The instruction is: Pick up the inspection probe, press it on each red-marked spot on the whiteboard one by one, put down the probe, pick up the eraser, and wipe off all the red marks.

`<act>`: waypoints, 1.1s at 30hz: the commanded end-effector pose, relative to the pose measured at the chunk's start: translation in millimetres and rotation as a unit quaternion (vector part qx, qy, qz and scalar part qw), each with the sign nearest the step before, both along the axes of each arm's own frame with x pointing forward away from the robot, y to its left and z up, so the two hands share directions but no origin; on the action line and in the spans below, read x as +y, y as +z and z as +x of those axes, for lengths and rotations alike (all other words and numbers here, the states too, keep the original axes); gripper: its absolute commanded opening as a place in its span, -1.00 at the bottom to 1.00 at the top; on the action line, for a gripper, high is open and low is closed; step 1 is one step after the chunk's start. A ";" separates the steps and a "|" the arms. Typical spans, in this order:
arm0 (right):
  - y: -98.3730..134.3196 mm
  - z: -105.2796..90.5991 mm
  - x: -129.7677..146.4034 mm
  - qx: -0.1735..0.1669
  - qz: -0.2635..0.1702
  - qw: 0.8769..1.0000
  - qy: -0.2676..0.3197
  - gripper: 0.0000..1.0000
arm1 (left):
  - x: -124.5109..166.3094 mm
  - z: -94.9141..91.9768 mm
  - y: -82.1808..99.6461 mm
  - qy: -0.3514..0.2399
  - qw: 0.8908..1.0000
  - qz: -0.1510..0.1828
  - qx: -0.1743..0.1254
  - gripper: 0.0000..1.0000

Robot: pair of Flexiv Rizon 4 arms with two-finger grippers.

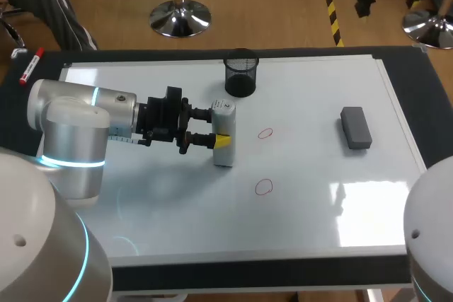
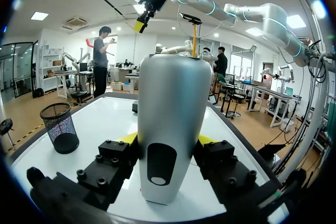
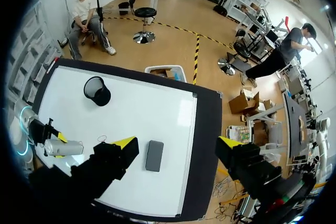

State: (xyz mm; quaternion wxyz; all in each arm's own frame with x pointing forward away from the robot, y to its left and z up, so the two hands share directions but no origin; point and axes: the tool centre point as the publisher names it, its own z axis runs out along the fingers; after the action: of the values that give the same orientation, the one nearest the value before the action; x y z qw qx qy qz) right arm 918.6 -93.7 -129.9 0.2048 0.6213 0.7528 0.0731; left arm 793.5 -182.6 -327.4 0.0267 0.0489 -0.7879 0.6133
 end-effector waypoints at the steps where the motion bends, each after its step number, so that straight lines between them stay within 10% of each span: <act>1: -0.4 -3.6 3.0 0.006 -0.006 1.000 -0.010 1.00 | -0.9 -4.9 -18.5 0.002 1.000 -0.001 0.000 -1.00; 33: -69.2 -36.8 5.2 0.090 0.064 0.990 -0.083 1.00 | -0.9 -4.9 -18.5 0.002 1.000 -0.001 0.000 -1.00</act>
State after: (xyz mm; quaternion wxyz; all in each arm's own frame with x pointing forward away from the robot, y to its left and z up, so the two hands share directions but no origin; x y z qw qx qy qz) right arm 880.9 -88.3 -195.2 0.1038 0.6976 0.7074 0.0471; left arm 793.4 -182.6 -327.5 0.0267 0.0490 -0.7879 0.6133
